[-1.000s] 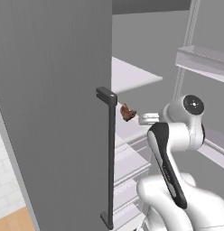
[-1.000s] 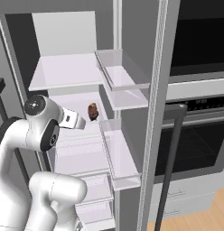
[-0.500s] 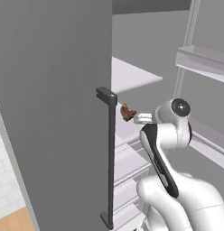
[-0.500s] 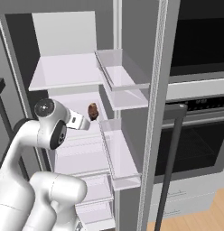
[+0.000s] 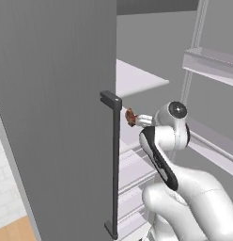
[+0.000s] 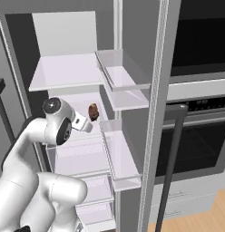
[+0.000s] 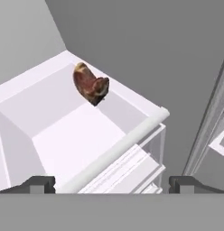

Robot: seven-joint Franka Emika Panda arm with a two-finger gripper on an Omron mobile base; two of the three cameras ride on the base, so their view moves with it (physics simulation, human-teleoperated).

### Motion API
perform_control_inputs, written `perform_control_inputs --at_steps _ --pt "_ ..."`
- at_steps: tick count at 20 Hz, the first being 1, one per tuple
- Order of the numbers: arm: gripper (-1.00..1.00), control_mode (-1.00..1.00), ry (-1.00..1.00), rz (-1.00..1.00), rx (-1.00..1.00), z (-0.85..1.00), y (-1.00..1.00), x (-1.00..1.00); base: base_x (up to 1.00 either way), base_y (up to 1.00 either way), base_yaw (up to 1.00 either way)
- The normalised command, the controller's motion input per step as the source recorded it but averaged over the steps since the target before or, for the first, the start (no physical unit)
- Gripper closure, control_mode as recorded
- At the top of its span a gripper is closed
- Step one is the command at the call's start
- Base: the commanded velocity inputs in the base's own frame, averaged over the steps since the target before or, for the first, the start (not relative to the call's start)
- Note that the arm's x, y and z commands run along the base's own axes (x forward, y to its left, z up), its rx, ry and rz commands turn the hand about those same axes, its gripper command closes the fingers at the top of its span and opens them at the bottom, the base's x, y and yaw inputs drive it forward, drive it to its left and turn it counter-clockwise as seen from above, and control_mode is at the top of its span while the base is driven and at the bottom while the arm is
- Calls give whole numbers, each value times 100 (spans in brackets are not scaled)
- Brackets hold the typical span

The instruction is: Place one lemon and one steak in each tupperware on the nearby counter, to pack two identical lunches.

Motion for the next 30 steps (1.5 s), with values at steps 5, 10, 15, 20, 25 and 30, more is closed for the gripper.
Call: perform_control_inputs --at_steps 5,10,15,20,25,30 --pt "-100 -100 3 -3 11 -24 0 30 0 0 0" --pt "-100 -100 0 -10 11 -26 1 40 0 0 0" --pt "-100 -100 0 -19 10 -4 0 35 0 0 0" --pt "-100 -100 2 -15 10 0 0 32 0 0 0" --pt "-100 -100 4 -9 4 -14 0 38 0 0 0" --pt "-100 -100 6 -5 0 -20 0 48 0 0 0"
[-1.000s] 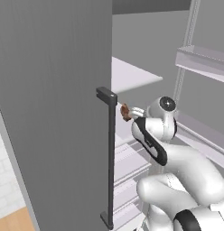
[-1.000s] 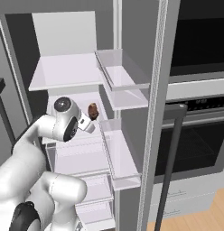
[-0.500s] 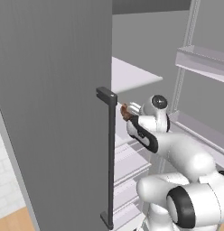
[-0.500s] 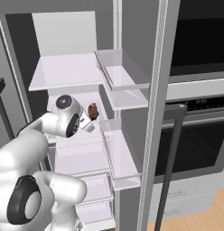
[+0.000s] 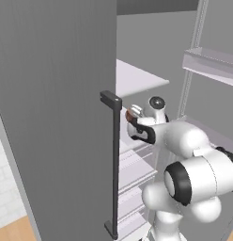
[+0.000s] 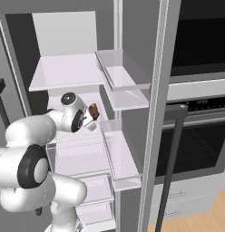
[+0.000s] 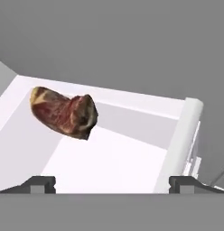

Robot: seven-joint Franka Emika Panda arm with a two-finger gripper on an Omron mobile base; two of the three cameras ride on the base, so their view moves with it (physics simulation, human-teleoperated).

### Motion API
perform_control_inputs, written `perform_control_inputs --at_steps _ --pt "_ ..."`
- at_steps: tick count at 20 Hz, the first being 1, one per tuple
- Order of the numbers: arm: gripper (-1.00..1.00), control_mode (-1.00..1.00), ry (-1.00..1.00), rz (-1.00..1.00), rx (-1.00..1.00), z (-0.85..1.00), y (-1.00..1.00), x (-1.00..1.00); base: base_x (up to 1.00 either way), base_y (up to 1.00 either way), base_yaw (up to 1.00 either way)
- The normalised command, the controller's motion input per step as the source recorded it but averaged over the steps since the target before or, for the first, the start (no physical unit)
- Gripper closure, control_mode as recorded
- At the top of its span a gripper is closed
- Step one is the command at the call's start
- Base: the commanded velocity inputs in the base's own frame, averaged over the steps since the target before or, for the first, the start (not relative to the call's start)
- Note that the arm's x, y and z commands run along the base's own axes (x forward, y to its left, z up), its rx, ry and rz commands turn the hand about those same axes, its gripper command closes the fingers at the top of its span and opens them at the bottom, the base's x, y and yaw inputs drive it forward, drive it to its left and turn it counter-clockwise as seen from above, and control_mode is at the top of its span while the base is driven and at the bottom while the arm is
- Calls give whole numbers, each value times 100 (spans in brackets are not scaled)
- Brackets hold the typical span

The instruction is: Place one lemon and one steak in each tupperware on the nearby counter, to pack two identical lunches.

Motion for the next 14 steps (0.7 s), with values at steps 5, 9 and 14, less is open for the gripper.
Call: perform_control_inputs --at_steps 5,9,14 --pt "-100 -100 4 -5 0 -24 0 47 0 0 0" --pt "-100 -100 2 -5 0 -26 0 45 0 0 0" --pt "-100 -100 4 -5 0 -27 0 42 0 0 0"
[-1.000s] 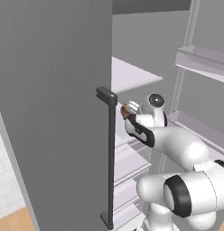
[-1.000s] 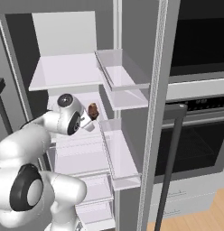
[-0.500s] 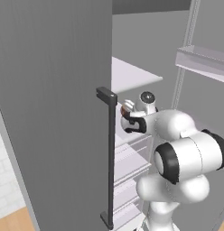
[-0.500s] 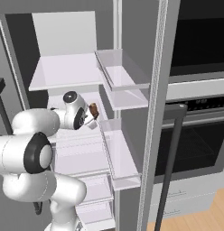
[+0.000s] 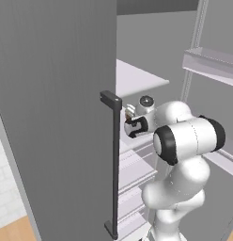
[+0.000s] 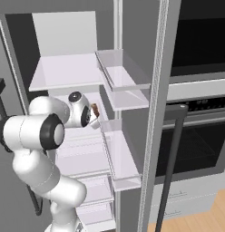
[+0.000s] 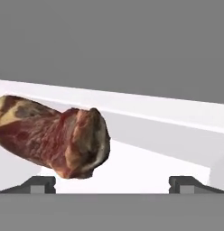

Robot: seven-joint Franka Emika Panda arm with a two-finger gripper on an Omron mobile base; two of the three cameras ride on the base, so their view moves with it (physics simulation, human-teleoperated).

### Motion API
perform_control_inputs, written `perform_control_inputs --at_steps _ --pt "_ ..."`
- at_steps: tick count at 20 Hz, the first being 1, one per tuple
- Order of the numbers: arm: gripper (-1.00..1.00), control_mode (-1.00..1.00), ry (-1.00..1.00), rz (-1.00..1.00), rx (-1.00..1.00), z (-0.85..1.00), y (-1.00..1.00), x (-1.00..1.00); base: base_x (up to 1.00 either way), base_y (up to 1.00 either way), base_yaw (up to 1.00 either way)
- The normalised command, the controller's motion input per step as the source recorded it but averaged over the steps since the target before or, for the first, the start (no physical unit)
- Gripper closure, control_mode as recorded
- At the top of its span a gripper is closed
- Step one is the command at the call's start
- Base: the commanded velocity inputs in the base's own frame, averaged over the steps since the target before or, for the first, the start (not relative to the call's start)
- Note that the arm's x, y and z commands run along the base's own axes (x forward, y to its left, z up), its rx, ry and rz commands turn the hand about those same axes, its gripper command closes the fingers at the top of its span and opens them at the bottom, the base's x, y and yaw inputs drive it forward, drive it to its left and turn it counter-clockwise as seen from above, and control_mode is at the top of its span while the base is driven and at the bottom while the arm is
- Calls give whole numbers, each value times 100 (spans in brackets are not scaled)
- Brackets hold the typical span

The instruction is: Place one lemon and one steak in each tupperware on the nearby counter, to pack two identical lunches.

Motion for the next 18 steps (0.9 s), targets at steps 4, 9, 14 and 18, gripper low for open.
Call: perform_control_inputs --at_steps 4,9,14,18 --pt "-100 -100 5 -5 0 -24 0 44 0 0 0" --pt "-100 -100 5 -4 0 -22 0 43 0 0 0" --pt "-100 -100 8 -6 0 -38 0 24 0 0 0" --pt "100 -100 8 -9 0 -48 0 13 0 0 0"
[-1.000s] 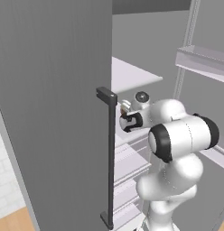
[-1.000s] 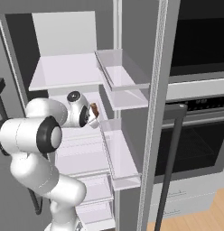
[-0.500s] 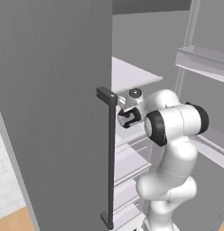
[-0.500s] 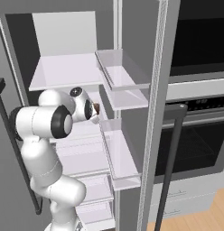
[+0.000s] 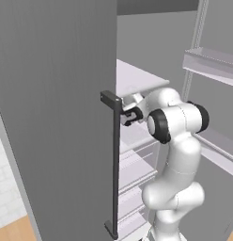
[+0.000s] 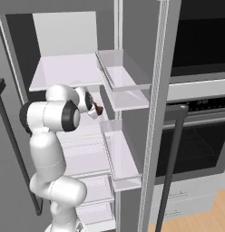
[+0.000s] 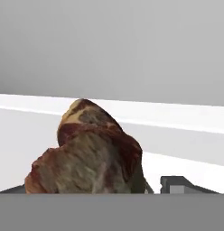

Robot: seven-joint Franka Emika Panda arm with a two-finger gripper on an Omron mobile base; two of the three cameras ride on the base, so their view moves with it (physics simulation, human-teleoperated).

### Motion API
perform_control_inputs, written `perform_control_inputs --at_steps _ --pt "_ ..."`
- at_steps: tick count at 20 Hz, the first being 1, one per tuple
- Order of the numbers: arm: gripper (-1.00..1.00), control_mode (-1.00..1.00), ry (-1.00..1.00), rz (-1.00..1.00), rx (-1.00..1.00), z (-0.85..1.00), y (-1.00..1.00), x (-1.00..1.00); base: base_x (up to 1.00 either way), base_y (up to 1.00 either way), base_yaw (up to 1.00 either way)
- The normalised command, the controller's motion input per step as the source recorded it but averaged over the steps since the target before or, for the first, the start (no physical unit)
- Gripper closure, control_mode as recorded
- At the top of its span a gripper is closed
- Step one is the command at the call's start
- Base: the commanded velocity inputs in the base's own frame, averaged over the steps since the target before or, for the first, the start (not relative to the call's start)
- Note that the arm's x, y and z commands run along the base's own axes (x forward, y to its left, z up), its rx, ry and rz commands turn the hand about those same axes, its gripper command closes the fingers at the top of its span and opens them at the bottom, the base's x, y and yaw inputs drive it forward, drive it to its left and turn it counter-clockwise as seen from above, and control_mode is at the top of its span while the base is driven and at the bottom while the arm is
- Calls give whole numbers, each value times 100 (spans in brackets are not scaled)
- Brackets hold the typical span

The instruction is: Place one lemon and one steak in each tupperware on the nearby counter, to pack two identical lunches.

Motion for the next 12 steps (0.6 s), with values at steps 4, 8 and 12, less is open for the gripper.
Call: perform_control_inputs --at_steps 4,8,12 --pt "100 -100 8 -12 0 -56 -16 3 0 0 0" --pt "100 -100 12 -16 0 -62 -26 -1 0 0 0" --pt "100 -100 14 -14 0 -46 -17 -21 0 0 0"
